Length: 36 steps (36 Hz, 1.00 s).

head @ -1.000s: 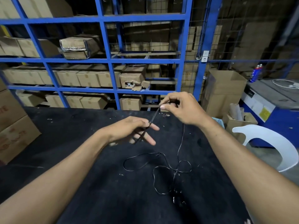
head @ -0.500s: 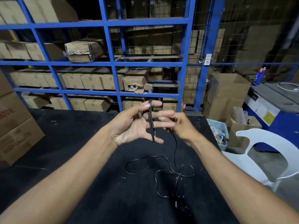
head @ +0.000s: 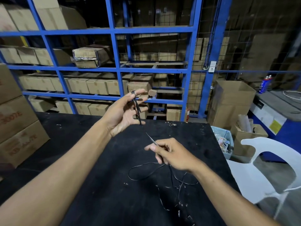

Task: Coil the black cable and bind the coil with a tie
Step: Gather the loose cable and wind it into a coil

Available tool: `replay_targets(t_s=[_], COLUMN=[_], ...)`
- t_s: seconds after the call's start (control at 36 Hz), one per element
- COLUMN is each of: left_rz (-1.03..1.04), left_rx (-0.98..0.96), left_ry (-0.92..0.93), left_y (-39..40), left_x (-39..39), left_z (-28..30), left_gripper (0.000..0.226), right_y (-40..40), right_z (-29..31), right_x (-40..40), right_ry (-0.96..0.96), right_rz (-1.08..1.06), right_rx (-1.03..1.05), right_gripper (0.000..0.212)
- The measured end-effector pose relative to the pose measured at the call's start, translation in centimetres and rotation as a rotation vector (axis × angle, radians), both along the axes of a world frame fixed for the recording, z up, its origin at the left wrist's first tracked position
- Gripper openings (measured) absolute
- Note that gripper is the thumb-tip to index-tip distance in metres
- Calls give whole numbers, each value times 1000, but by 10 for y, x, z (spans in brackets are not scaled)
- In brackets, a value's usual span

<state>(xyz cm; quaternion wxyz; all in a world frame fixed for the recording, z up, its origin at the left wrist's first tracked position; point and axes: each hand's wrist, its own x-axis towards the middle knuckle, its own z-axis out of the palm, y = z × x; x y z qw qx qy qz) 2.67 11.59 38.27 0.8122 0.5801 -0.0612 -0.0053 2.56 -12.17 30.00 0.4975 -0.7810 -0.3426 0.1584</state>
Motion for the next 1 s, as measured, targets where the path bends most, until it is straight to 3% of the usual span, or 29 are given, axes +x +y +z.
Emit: replay_targets(t_s=[0.22, 0.42, 0.5, 0.61, 0.75, 1.0], left_rz=[151, 140, 33, -216, -491, -586], left_rx=[17, 558, 627, 511, 297, -32], left_ry=[-20, -36, 12, 139, 156, 15], left_y=[2, -9, -9, -11, -17, -28], left_x=[-4, -23, -32, -42, -48, -48], left_z=[0, -2, -6, -12, -15, -2], left_gripper=[34, 34, 37, 37, 43, 51], right_y=[4, -2, -6, -11, -14, 2], right_z=[44, 86, 106, 123, 116, 48], right_x=[-12, -9, 5, 28, 54, 59], right_ry=[-201, -440, -467, -401, -268, 88], right_rz=[13, -59, -57, 26, 26, -117], right_rx=[-113, -141, -100, 42, 201, 447], right_gripper=[29, 20, 8, 5, 9, 16])
